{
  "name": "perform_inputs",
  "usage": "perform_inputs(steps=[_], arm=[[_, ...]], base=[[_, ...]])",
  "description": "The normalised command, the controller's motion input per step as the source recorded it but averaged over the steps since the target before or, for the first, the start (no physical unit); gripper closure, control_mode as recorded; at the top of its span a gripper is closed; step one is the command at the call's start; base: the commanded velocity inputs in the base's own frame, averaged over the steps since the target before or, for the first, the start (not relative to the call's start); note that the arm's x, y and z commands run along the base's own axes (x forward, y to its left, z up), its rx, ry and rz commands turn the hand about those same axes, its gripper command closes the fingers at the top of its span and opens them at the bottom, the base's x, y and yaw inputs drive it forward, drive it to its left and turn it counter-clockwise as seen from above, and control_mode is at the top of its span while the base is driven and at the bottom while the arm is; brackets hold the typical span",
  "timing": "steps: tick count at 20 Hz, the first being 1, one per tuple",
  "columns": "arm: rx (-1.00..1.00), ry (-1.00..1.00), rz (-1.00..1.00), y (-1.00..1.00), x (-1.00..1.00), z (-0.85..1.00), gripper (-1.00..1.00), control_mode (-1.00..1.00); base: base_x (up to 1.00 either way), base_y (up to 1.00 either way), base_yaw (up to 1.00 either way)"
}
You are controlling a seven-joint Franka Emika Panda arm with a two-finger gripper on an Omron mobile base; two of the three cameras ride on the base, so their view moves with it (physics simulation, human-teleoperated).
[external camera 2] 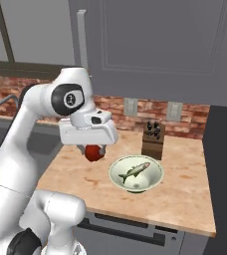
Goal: Take the bell pepper, fish, and tangerine from the freezer and place them in the bowl on the counter.
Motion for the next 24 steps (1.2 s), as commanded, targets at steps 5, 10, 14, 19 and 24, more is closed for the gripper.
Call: perform_inputs(steps=[5,10,14,19,24], arm=[[0.0,-0.06,0.0,-0.59,0.74,-0.39,1.0,-1.0],[0.0,-0.07,0.06,-0.21,0.86,-0.51,1.0,-1.0],[0.0,-0.06,0.03,-0.11,0.66,-0.72,1.0,-1.0],[0.0,0.0,0.0,-0.34,0.51,-0.82,1.0,-1.0],[0.0,0.0,0.0,-0.44,0.34,-0.52,1.0,-1.0]], base=[[0.0,0.0,0.0],[0.0,0.0,0.0],[0.0,0.0,0.0],[0.0,0.0,0.0],[0.0,0.0,0.0]])
